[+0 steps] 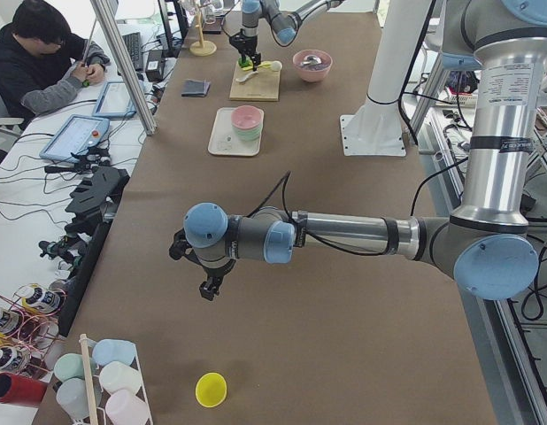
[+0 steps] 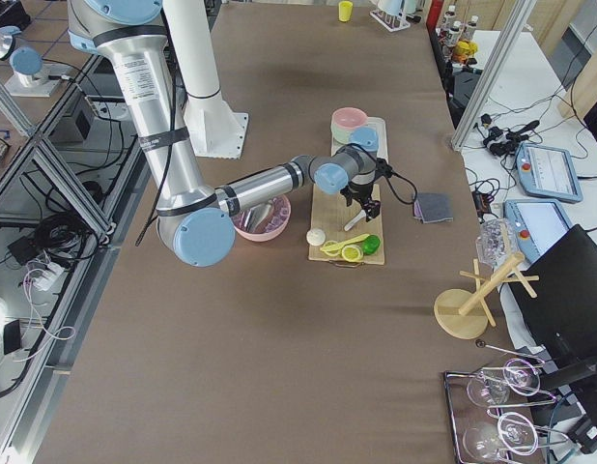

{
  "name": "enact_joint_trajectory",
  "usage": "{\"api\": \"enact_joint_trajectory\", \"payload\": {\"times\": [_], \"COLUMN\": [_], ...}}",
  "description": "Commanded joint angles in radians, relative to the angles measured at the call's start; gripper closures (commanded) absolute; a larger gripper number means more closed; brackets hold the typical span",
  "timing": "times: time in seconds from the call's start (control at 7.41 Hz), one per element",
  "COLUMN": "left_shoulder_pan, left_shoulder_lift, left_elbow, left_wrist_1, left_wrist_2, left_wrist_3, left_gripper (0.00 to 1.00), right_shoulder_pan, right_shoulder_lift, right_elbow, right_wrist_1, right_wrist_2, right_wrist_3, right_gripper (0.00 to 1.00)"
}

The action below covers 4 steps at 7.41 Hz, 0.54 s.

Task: Stack pink bowl on green and place spoon
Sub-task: 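Lower the right gripper onto the white spoon and grasp it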

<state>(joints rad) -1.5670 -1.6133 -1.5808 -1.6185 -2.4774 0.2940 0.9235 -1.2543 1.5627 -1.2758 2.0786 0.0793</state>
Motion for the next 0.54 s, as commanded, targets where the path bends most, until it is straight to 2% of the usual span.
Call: {"api": "enact_joint_trajectory", "payload": {"times": [0.0,0.13,0.4], "left_shoulder_pan": [-0.001,0.001,0.001], "left_shoulder_lift": [0.001,0.0,0.001], "left_elbow": [-0.004,-0.002,0.001], "left_wrist_1": [0.0,0.0,0.0], "left_wrist_2": [0.0,0.0,0.0], "left_wrist_3": [0.001,-0.006,-0.007], "left_gripper": [0.02,0.02,0.02], "right_shoulder_pan": [-0.015,-0.023,-0.026], "right_shoulder_lift": [0.004,0.003,0.003], "right_elbow": [-0.029,-0.03,-0.03], "right_wrist_1": [0.032,0.03,0.03], "right_wrist_2": [-0.002,-0.002,-0.003], "right_wrist_3": [0.0,-0.001,-0.001], "right_gripper": [0.21,0.31,0.43]}}
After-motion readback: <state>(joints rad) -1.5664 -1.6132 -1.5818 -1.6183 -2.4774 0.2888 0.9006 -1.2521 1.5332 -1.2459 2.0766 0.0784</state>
